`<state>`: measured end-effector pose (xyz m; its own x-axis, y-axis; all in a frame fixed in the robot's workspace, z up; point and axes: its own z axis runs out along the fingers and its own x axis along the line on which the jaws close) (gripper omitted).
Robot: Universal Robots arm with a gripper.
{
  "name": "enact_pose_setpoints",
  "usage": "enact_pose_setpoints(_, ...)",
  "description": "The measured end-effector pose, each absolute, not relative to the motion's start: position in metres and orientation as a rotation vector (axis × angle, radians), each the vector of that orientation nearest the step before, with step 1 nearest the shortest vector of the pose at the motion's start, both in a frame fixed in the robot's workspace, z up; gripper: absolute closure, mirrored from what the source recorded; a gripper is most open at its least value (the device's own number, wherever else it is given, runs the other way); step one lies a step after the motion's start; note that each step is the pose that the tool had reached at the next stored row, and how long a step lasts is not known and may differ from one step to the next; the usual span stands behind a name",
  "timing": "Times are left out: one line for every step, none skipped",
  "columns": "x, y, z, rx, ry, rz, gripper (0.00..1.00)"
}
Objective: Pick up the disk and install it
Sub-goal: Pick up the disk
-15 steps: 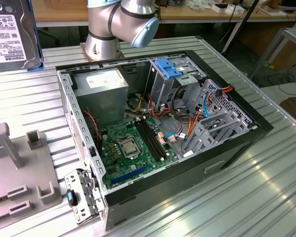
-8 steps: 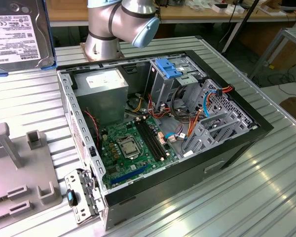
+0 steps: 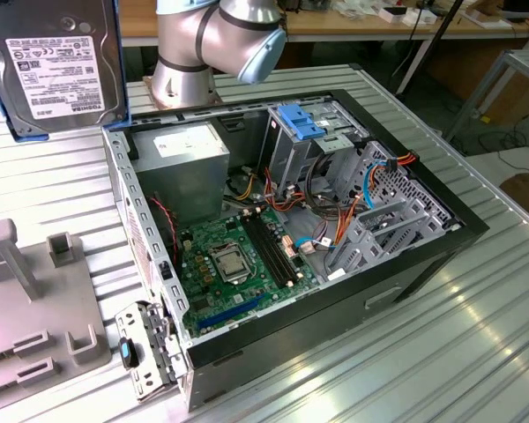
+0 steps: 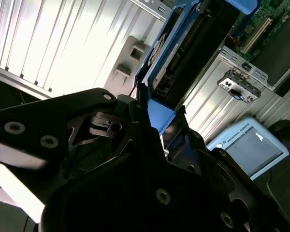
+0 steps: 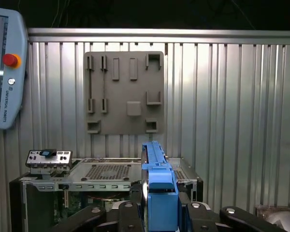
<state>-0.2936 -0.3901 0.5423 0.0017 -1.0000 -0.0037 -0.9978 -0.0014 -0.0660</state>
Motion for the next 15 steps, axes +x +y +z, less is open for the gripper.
enact_pose_setpoints(-0.291,-0.39,0.542,-2.188,2.184,-0.068,0.63)
enact_pose_setpoints(-0.285,-0.39,0.542,-2.188,2.184,-0.068,0.63)
enact_pose_setpoints(-0.281,-0.39,0.542,-2.188,2.184,-0.068,0.63)
enact_pose_setpoints(-0.276,-0.39,0.542,-2.188,2.184,-0.068,0.63)
enact_pose_setpoints(-0.272,-0.39,0.542,-2.188,2.184,-0.068,0.63)
enact_pose_setpoints(-0.268,-0.39,0.542,-2.188,2.184,-0.068,0.63)
enact_pose_setpoints(-0.263,-0.39,0.542,-2.188,2.184,-0.068,0.63)
enact_pose_setpoints(-0.258,-0.39,0.542,-2.188,2.184,-0.068,0.63)
enact_pose_setpoints(-0.254,-0.39,0.542,-2.188,2.184,-0.068,0.63)
enact_pose_setpoints(-0.246,-0.39,0.542,-2.188,2.184,-0.068,0.63)
enact_pose_setpoints(-0.24,-0.39,0.542,-2.188,2.184,-0.068,0.63)
enact_pose_setpoints(-0.235,-0.39,0.542,-2.188,2.184,-0.068,0.63)
enact_pose_setpoints(-0.23,-0.39,0.542,-2.188,2.184,-0.068,0.63)
enact_pose_setpoints(-0.226,-0.39,0.542,-2.188,2.184,-0.068,0.63)
enact_pose_setpoints(-0.219,-0.39,0.541,-2.188,2.184,-0.068,0.63)
